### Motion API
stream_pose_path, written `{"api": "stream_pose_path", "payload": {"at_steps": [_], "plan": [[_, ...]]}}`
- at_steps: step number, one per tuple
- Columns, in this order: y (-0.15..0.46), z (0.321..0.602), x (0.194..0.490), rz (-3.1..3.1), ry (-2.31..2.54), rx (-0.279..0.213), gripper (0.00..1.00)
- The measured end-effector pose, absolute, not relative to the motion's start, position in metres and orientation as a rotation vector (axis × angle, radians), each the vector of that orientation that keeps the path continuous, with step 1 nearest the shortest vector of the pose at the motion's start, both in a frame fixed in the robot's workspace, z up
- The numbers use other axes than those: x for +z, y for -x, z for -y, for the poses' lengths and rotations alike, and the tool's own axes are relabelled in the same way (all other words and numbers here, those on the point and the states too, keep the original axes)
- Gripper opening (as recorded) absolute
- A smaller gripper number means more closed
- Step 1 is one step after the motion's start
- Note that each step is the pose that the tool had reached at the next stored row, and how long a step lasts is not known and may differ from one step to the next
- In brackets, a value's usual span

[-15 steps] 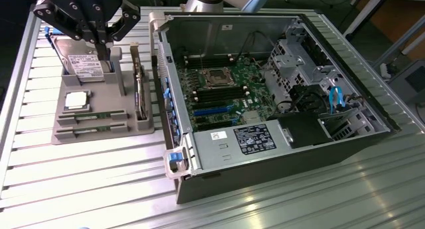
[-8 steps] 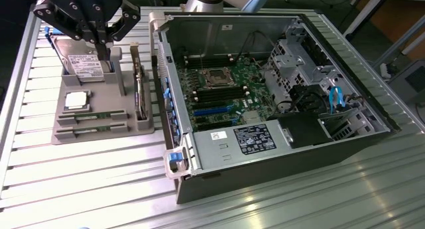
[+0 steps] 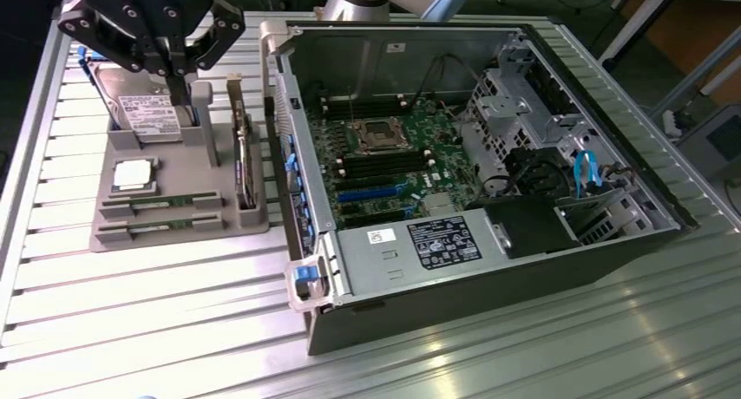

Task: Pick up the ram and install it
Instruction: 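Pick up the ram and move it above insertion slot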

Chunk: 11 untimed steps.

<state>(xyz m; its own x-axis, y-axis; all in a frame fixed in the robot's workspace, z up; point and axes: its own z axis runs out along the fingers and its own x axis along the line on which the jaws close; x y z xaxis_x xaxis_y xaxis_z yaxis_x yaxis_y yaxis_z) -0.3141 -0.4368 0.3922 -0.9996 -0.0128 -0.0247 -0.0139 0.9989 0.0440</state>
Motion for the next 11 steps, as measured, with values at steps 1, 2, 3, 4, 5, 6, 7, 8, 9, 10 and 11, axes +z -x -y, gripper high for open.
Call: {"api": "stream_pose_path", "payload": {"at_steps": [1,2,3,4,5,6,7,8,9,10,11], "plan": [[0.3141,0.4368,0.3922,-3.116,0.033,0.069,0.09],[0.3141,0.4368,0.3921,-3.116,0.048,0.068,0.09],[0.3142,0.4368,0.3921,-3.116,0.060,0.068,0.09],[0.3141,0.4368,0.3922,-3.116,0.093,0.067,0.09],[0.3141,0.4368,0.3922,-3.115,0.135,0.066,0.09],[0.3141,0.4368,0.3922,-3.113,0.181,0.066,0.09],[0.3141,0.4368,0.3922,-3.112,0.217,0.065,0.09],[0.3141,0.4368,0.3922,-3.109,0.267,0.065,0.09],[0.3141,0.4368,0.3922,-3.107,0.283,0.065,0.09],[0.3141,0.4368,0.3922,-3.106,0.300,0.064,0.09],[0.3142,0.4368,0.3922,-3.102,0.343,0.063,0.09]]}}
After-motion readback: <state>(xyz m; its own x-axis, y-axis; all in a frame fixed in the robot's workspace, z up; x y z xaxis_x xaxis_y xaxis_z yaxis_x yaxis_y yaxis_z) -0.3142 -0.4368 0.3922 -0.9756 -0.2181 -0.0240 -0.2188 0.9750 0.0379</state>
